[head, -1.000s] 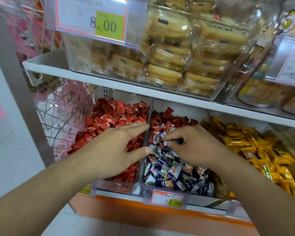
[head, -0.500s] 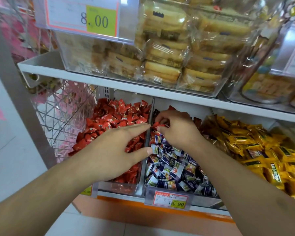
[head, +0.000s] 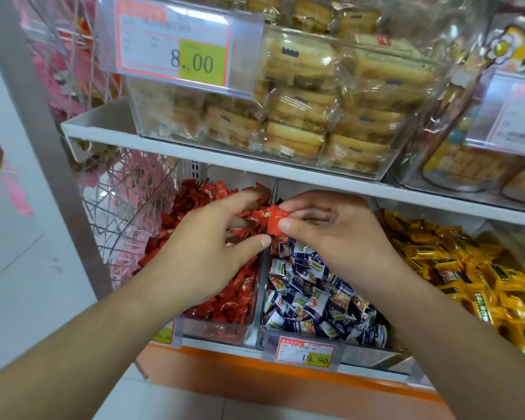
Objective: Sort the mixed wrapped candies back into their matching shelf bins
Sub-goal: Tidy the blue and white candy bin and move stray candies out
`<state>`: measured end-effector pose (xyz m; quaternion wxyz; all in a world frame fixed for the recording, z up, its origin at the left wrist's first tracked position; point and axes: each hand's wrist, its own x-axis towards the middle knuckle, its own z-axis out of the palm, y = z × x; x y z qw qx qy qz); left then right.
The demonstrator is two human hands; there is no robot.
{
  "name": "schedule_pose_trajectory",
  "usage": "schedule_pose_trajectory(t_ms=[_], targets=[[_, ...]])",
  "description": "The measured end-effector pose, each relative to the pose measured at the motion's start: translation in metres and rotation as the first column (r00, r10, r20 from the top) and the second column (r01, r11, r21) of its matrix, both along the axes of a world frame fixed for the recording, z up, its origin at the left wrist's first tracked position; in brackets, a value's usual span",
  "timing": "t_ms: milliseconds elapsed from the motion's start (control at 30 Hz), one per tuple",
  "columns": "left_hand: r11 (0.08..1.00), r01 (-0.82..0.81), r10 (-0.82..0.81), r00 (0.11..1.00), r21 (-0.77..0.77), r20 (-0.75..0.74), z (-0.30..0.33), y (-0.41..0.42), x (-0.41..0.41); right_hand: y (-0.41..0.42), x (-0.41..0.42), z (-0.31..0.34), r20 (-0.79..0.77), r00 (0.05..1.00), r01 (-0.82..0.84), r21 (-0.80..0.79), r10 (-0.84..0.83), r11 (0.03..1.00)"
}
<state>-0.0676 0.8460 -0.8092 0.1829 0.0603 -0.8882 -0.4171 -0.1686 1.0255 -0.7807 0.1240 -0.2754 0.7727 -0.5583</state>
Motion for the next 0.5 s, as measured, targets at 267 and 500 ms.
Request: schedule_pose_trajectory(t_ms=[267, 500], targets=[[0.915, -0.317, 0.341, 0.938, -0.250, 0.060, 0.000, -0.035, 0.017, -0.019, 0.008, -0.008, -0.081, 0.996, 0.033, 0.053, -0.029, 0.998], [0.924, -0.151, 0.173, 0.984, -0.351, 0.032, 0.003, -0.022, 0.012, -0.015, -0.010, -0.015, -0.289, 0.956, 0.045, 0.321, 0.053, 0.946]])
